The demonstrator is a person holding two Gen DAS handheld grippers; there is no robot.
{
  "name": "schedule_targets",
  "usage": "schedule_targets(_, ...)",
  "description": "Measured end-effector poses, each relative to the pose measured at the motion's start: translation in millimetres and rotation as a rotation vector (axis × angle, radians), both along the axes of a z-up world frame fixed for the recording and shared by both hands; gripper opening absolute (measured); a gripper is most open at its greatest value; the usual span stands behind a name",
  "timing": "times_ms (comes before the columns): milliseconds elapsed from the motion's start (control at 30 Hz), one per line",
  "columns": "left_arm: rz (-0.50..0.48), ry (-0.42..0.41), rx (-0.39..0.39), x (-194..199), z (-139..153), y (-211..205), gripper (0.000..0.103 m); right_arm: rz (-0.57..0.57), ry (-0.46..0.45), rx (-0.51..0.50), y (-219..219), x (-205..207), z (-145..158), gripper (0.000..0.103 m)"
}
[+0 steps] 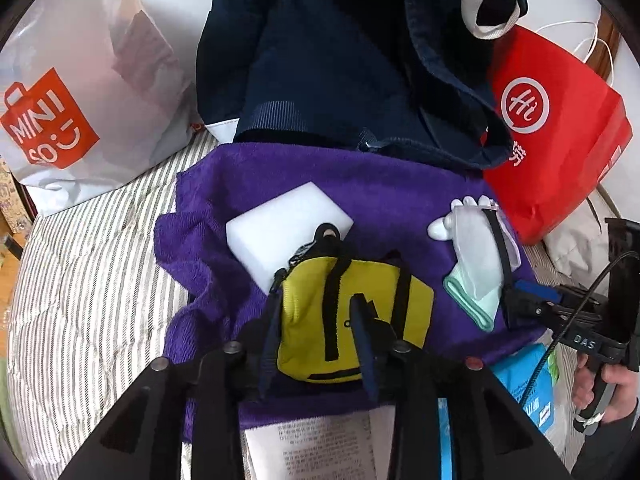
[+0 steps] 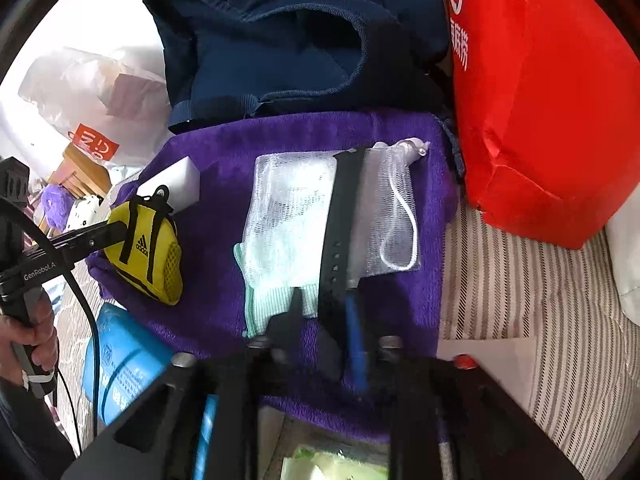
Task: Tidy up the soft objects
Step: 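Set the pouch on the towel with left while right lays the strap on the mesh bag, then grasp the crumpled white plastic with left while right approaches the green wipes pack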
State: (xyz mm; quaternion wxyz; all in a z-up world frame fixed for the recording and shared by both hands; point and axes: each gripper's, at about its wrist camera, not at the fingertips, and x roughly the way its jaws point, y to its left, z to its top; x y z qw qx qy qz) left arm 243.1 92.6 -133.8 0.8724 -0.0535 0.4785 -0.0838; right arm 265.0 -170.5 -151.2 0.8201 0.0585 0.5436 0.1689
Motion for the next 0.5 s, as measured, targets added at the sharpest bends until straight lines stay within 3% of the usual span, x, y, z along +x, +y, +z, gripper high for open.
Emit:
schedule_targets(133, 0.012, -0.002, 0.012, -6, 4, 2, 0.049, 0.007, -0.023, -0.027, 0, -8, 9, 0.056)
schedule_targets(200, 0.027, -0.007, 0.017, -10, 8, 5, 0.05, -0.001, -0.019, -0.061, 2, -10, 12, 0.059)
schedule_targets(300, 0.042, -0.008, 0.032, -17, 14, 8, 0.061, -0.012, -0.038, -0.084, 0, -15, 20, 0.068)
schedule_targets(500, 0.047, -0.037, 0.074, -40, 29, 11, 0.078, -0.038, -0.143, -0.079, -8, -38, 48, 0.081)
